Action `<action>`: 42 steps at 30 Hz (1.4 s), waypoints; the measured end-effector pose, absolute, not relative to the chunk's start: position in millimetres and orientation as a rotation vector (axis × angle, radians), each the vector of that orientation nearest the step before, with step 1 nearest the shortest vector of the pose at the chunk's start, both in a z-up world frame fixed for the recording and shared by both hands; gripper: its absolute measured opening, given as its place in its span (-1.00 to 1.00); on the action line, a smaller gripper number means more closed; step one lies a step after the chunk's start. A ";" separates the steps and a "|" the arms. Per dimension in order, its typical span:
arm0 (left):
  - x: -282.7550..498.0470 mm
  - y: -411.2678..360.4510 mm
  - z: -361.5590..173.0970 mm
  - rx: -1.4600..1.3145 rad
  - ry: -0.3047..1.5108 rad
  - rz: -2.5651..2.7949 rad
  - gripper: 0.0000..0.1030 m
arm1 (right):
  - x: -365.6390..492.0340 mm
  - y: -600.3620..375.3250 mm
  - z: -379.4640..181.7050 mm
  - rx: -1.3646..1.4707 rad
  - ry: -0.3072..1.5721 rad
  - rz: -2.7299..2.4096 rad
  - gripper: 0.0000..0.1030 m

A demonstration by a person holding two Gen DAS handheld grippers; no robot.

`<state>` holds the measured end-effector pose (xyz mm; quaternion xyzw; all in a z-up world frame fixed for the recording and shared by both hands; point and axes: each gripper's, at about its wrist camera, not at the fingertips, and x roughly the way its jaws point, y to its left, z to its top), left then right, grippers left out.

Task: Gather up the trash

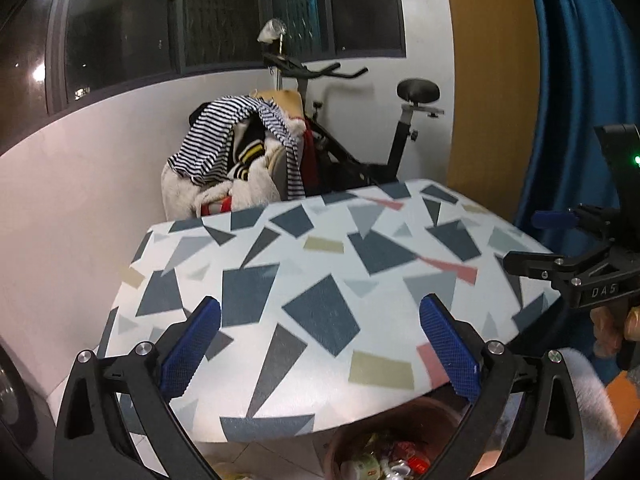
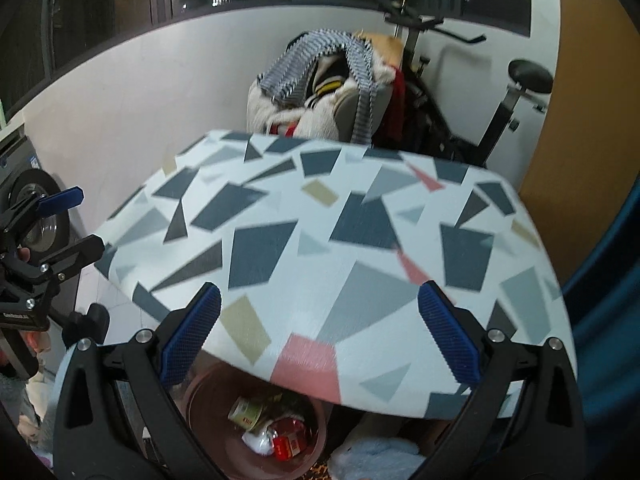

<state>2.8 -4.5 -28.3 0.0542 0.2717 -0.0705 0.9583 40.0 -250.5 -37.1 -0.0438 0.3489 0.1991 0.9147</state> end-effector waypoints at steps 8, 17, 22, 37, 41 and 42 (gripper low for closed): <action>0.1 5.0 11.9 0.028 0.497 -0.128 0.89 | 34.3 -257.2 -1.3 -0.083 0.662 0.393 0.89; -2.9 1.9 16.7 0.080 0.496 -0.087 0.89 | 28.6 -256.4 10.0 -0.091 0.646 0.391 0.89; -3.6 3.3 16.5 0.073 0.500 -0.089 0.89 | 28.6 -256.7 10.4 -0.091 0.645 0.391 0.89; -2.6 0.8 13.4 0.112 0.515 -0.092 0.89 | 27.1 -250.6 12.4 -0.109 0.642 0.393 0.89; -2.1 0.4 11.9 0.113 0.516 -0.091 0.89 | 27.3 -250.4 12.5 -0.106 0.645 0.391 0.89; -2.7 0.1 11.2 0.111 0.516 -0.092 0.89 | 27.3 -250.2 12.6 -0.107 0.647 0.390 0.89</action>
